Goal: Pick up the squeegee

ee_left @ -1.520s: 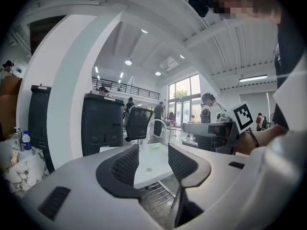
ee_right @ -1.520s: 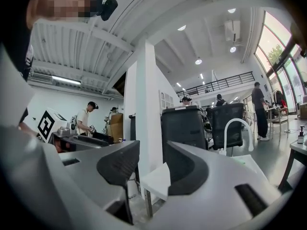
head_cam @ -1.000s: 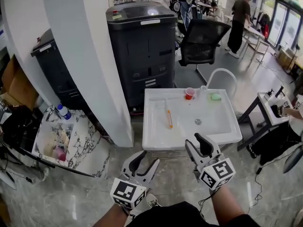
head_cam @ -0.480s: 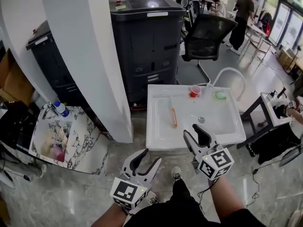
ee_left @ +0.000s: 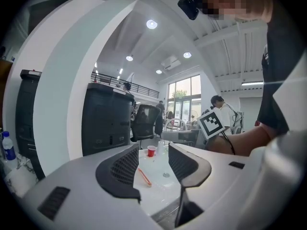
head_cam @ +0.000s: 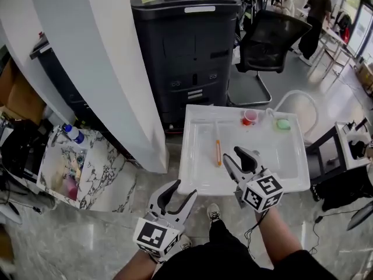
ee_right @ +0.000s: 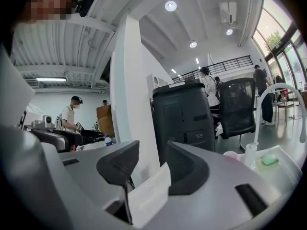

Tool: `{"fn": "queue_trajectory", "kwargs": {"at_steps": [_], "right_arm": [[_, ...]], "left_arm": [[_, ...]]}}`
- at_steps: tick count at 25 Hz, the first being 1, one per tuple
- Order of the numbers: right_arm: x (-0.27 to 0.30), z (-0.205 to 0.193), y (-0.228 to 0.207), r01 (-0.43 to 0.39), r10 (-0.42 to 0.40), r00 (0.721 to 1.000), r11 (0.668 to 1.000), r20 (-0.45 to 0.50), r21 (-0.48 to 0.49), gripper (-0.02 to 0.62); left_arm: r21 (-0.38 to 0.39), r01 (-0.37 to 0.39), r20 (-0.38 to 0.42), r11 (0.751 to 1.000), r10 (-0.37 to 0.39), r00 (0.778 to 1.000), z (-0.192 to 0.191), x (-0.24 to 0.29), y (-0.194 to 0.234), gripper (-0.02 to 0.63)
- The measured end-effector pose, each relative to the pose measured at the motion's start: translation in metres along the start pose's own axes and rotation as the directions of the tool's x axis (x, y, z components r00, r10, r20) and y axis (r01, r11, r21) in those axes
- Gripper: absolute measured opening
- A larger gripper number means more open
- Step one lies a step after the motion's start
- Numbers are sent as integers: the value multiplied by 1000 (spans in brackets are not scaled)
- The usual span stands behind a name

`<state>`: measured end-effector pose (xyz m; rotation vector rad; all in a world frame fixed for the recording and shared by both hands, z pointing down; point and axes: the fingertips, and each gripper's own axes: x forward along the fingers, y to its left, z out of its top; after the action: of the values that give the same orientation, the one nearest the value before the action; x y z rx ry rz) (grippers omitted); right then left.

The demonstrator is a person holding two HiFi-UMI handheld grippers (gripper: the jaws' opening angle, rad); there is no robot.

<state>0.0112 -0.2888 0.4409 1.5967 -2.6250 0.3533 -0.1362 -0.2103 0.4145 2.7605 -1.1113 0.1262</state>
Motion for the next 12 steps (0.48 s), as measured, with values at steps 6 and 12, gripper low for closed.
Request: {"fn": "queue_trajectory", "kwargs": {"at_steps": [6, 12], "right_arm": [[43, -9, -50, -54, 56, 997, 997, -56, 49, 184], [80, -27, -89, -81, 89, 990, 994, -113, 73, 192]], "left_arm": [[-6, -39, -9, 999, 39, 999, 6, 54, 10, 199], [-34, -67, -52, 997, 65, 997, 0, 94, 21, 199]]}}
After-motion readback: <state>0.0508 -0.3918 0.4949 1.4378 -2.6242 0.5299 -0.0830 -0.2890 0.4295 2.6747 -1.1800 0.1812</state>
